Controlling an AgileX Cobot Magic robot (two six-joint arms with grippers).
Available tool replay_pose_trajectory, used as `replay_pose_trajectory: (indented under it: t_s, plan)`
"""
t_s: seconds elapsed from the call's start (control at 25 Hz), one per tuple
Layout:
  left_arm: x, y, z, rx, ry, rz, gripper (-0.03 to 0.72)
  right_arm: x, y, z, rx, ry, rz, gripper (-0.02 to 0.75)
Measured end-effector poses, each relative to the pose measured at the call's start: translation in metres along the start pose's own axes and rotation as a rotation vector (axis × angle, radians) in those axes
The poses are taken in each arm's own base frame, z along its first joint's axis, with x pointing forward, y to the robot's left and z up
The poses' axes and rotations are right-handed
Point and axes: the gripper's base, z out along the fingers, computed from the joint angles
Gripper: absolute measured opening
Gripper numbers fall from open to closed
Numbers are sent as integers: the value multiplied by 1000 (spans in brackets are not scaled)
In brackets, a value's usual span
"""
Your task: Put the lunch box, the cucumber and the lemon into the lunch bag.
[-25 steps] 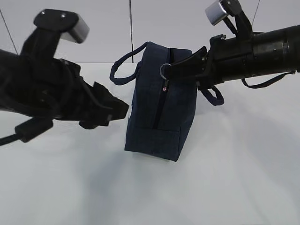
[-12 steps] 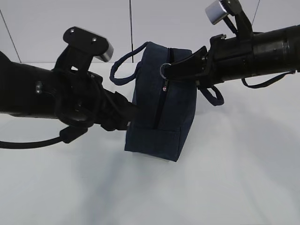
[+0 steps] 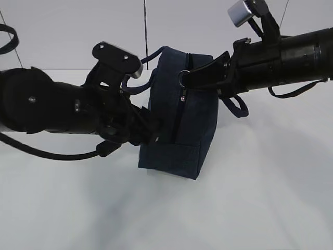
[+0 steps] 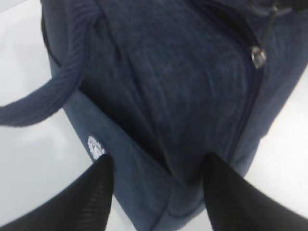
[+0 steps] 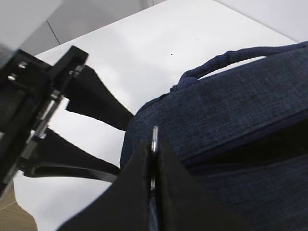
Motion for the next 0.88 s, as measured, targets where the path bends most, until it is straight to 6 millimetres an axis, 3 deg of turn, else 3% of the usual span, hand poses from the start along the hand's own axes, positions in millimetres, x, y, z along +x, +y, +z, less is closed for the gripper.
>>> replay_pose_trajectory:
  t_s: [0.24,0.32,0.48,0.56,0.88]
  plan:
    - [-5,-1,25,4,18,8,392,0,0,0,2,1,5,1]
    - [-3,-2,30,17,49,10,319,0,0,0,5,1,7,1]
    - [2,-4,32,34,93,10,77,0,-1,0,6,0,13,1]
    - [2,-4,32,35,93,10,17,0,-1,0,6,-1,20,1]
    - [2,-5,32,47,115,-13,1,-6,-5,-1,49,-23,33,1]
